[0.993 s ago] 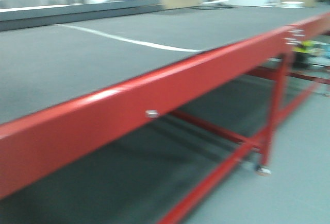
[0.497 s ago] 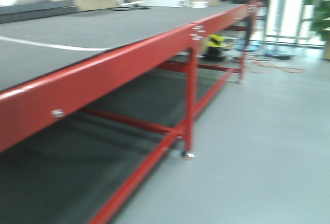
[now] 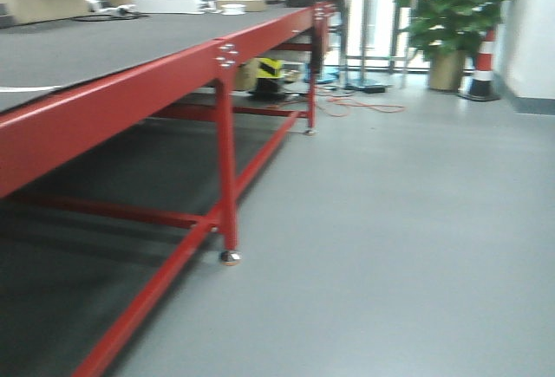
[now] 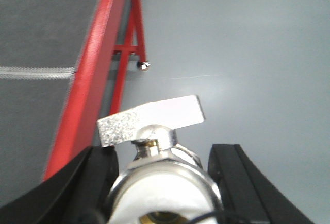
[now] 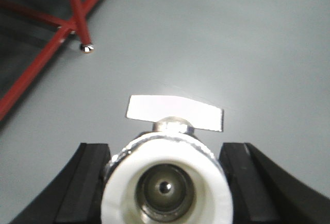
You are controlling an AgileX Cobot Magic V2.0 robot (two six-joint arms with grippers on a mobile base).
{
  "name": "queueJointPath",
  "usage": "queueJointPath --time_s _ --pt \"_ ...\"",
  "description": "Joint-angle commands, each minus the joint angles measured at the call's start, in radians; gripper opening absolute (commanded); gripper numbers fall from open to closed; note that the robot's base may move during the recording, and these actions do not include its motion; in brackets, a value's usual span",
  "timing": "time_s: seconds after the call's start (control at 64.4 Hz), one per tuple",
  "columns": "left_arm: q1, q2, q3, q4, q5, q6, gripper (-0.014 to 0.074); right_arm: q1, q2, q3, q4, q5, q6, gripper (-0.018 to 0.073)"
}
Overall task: Place valve from conveyor to right shelf box
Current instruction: 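Drive the base to the shelf of blue boxes holding both valves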
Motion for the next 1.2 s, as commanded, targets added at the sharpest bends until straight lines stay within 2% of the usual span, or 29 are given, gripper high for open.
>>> queueJointPath --time_s 0.0,1.18 --pt "-0.005 -0.011 -0.011 -0.008 -0.043 -0.006 -0.0111 -0.003 -0.014 -0.02 -0.006 -0.069 0.001 -0.0162" --pt "-0.005 -0.011 -0.011 -0.008 -0.043 -0.006 -0.0111 -0.003 -0.014 -0.02 -0.006 -0.069 0.001 -0.0162"
